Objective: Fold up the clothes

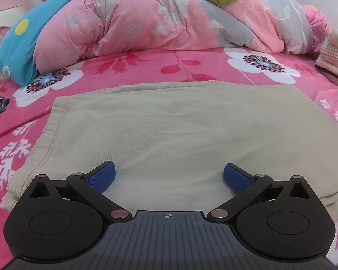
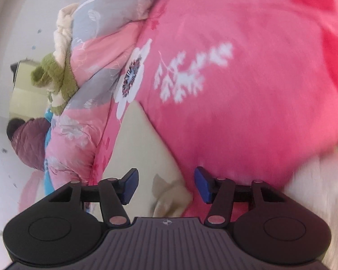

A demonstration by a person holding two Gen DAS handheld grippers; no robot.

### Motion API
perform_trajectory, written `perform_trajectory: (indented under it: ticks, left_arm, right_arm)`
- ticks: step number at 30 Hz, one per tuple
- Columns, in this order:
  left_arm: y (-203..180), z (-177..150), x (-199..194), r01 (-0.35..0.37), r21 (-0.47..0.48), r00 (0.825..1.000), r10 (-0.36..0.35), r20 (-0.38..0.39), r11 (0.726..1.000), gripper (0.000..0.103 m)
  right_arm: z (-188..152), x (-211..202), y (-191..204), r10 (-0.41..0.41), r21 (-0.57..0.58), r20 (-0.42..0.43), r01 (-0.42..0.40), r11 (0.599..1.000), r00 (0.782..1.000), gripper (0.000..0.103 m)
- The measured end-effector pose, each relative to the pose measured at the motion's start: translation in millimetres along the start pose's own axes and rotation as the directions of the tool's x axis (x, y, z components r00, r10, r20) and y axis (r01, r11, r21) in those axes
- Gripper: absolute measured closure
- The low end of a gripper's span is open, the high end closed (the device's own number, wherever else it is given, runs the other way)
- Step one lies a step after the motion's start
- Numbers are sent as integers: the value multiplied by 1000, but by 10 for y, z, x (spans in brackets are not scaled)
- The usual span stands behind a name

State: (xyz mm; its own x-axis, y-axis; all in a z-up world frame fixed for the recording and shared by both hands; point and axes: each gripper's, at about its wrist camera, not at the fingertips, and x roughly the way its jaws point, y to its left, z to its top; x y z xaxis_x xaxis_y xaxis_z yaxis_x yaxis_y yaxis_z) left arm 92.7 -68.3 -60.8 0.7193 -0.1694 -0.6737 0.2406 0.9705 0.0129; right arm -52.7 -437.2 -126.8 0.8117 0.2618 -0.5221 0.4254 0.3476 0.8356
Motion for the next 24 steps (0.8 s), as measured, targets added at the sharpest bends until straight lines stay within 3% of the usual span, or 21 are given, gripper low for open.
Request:
perform_trajectory:
  ticks: [9,17,24]
  left_arm:
    - [44,-11,-15,27,-8,1000,-27,8,1000,0]
    - [59,-16,-15,39,-9,999,-39,14,999,0]
    - [68,-16,-14,44,-9,999,-43,14,999,0]
  right_arm:
    - [-19,284,129,38,66,8,-38,997,999,42]
    - [-362,295,156,60,54,-3,-60,997,998,43]
    - [-279,607,218,115,98,26,-117,988,993,45]
